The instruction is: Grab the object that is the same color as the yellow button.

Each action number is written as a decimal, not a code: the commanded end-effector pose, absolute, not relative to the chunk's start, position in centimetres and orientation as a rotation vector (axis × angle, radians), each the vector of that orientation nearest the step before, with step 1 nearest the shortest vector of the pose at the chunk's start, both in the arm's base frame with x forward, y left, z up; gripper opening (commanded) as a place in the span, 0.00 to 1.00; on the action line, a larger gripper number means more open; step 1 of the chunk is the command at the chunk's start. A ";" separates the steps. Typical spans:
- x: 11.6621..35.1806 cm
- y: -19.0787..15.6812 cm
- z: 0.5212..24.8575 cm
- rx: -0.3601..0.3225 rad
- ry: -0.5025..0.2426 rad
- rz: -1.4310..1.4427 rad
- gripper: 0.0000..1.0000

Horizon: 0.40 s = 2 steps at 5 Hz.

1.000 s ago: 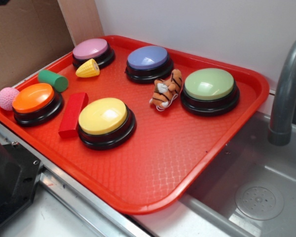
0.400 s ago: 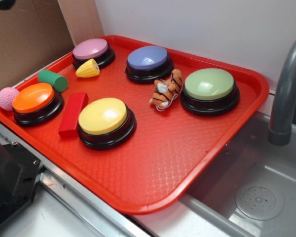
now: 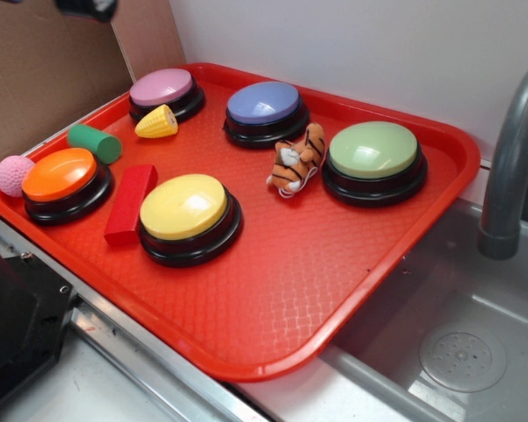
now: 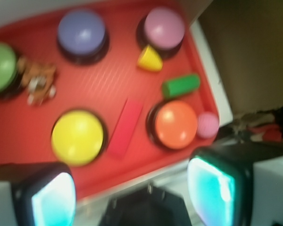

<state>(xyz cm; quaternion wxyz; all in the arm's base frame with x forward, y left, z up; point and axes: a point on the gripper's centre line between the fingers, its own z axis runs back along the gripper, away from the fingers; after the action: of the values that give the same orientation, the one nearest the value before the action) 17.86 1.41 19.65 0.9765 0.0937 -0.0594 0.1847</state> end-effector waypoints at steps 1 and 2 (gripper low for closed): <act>20.7 5.6 17.5 0.269 -0.269 0.676 1.00; 21.4 7.5 15.4 0.292 -0.303 0.790 1.00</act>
<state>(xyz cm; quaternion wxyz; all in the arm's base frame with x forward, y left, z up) 21.53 6.53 14.18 0.9060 0.1437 -0.1283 0.3768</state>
